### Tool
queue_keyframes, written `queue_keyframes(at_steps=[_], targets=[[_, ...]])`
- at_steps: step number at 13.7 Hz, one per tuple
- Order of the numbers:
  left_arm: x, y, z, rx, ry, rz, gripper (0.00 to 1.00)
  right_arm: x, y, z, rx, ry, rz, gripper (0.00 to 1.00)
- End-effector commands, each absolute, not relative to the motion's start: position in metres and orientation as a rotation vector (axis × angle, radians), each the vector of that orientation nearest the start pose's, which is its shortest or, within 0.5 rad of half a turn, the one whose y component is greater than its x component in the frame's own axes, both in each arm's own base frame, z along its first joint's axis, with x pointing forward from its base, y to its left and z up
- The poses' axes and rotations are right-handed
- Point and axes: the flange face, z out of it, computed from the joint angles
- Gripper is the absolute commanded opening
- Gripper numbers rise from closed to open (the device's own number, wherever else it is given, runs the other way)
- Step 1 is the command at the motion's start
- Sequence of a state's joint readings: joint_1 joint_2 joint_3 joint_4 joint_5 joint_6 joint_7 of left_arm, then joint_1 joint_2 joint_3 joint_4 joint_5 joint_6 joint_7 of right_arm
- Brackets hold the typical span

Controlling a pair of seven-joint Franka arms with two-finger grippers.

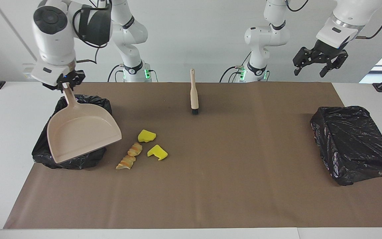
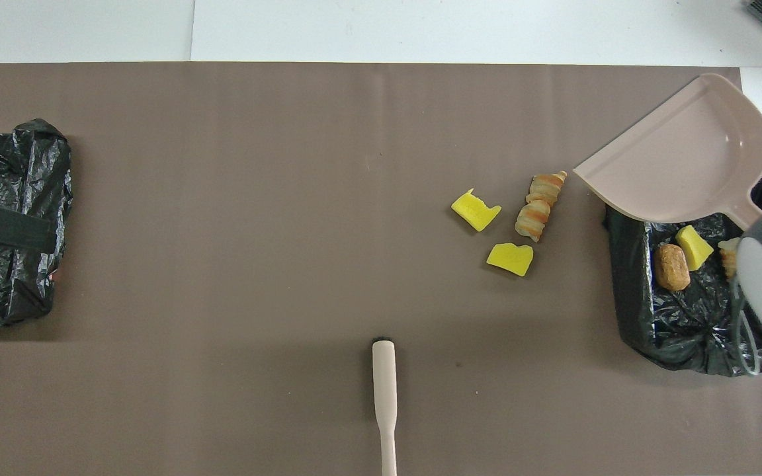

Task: Sweep and dump trash in bin
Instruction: 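Bring the emptied dustpan back and set it down near the remaining scraps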

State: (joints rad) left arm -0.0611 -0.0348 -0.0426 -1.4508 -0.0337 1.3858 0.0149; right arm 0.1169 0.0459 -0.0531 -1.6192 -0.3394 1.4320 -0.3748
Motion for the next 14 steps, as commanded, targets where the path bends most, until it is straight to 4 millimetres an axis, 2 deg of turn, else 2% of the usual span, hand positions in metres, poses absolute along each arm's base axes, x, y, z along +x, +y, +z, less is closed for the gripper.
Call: queue_keyframes(at_steps=[1,4,5,7,8,10,11,14], targets=[[0.513,-0.06,0.683,-3.164,0.249,0.031,1.0,0.558,0.066,0.543,-3.322,-0.396,0.467,0.0],[0.513,-0.055,0.682,-3.169,0.24,0.041,1.0,0.561,0.164,0.5,-3.301,-0.167,0.454,0.0],[0.513,-0.052,0.681,-3.171,0.226,0.043,1.0,0.563,0.19,0.502,-3.267,-0.131,0.339,0.0],[0.514,-0.05,0.682,-3.172,0.209,0.041,1.0,0.556,0.238,0.495,-3.184,-0.1,0.295,0.0],[0.513,-0.046,0.682,-3.173,0.197,0.048,1.0,0.555,0.262,0.478,-3.162,-0.029,0.332,0.0],[0.513,-0.042,0.682,-3.174,0.183,0.05,1.0,0.559,0.316,0.449,-3.161,0.084,0.256,0.0],[0.513,-0.042,0.682,-3.174,0.18,0.05,1.0,0.561,0.337,0.438,-3.163,0.123,0.236,0.0],[0.515,-0.044,0.682,-3.174,0.182,0.038,1.0,0.571,0.378,0.409,-3.163,0.144,0.203,0.0]])
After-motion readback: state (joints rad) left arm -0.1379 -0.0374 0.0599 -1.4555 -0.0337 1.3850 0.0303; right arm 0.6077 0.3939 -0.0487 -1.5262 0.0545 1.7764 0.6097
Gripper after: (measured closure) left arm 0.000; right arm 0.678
